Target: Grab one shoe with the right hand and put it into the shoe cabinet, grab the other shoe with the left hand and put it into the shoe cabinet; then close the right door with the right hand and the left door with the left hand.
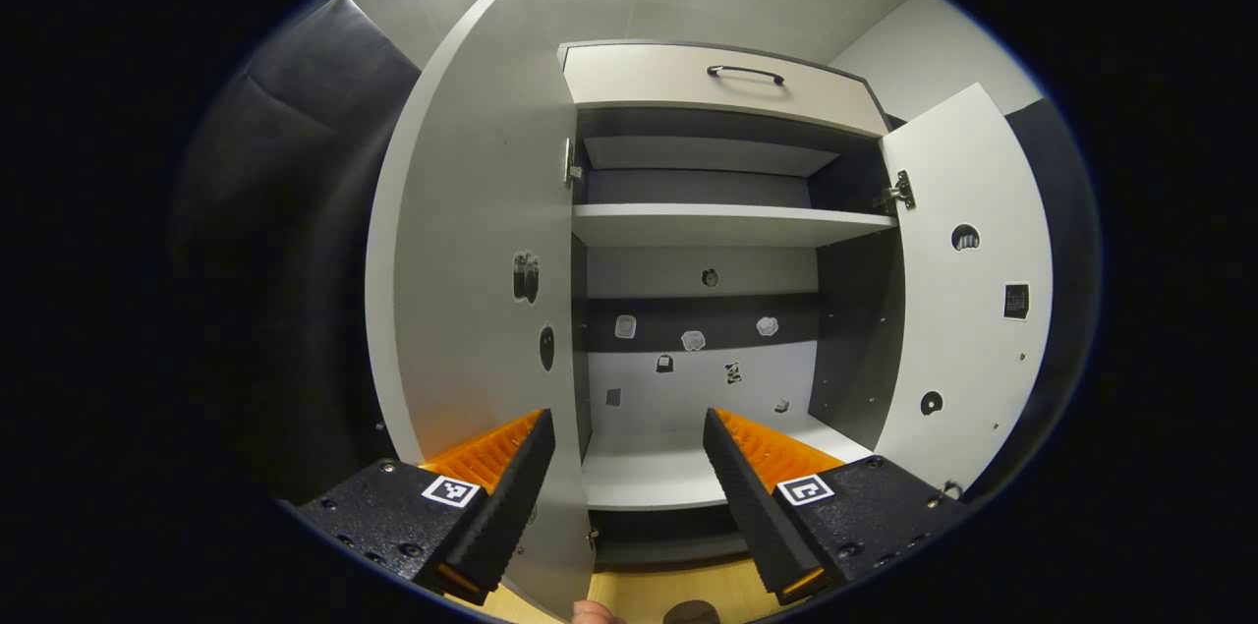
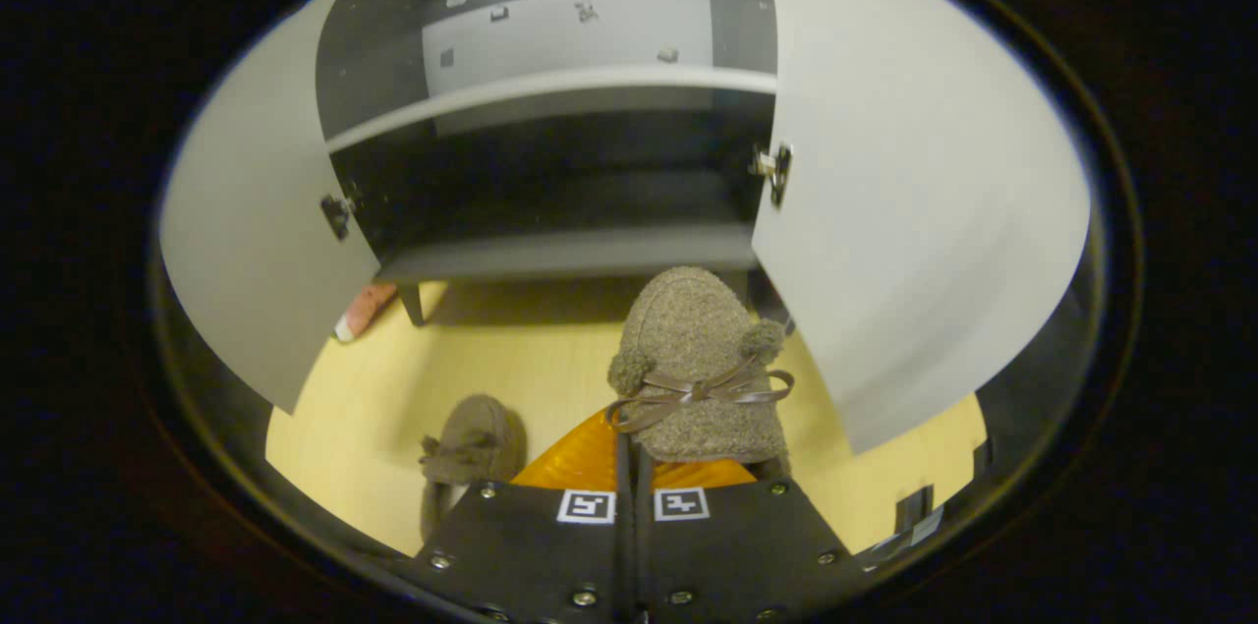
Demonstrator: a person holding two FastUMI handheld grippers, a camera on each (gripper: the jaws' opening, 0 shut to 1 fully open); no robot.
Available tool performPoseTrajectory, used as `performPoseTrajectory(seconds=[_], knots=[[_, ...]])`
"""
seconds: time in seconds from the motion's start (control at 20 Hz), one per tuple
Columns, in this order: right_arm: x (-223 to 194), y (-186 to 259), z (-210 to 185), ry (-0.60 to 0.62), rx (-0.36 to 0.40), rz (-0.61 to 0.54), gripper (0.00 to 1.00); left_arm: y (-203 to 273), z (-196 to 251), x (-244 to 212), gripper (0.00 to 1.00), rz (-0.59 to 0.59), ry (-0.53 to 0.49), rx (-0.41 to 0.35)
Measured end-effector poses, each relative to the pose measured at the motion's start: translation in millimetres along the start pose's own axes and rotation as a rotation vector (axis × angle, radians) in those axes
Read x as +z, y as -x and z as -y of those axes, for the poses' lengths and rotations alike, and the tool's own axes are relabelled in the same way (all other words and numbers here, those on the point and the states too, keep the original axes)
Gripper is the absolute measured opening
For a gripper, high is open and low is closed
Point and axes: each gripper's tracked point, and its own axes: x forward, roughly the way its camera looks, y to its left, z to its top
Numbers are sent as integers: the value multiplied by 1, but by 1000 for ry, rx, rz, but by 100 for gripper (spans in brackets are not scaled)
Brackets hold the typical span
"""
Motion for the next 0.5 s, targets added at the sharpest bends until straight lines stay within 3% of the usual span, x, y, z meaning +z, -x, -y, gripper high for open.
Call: performPoseTrajectory(seconds=[0.3, 0.5], knots=[[147, 31, -24, 29, 40, 237, 0, 4, -2, 0, 94, 3, 3, 13], [237, 23, -36, 38, 62, 357, 0, 7, -3, 1, 94, 7, 0, 22]])
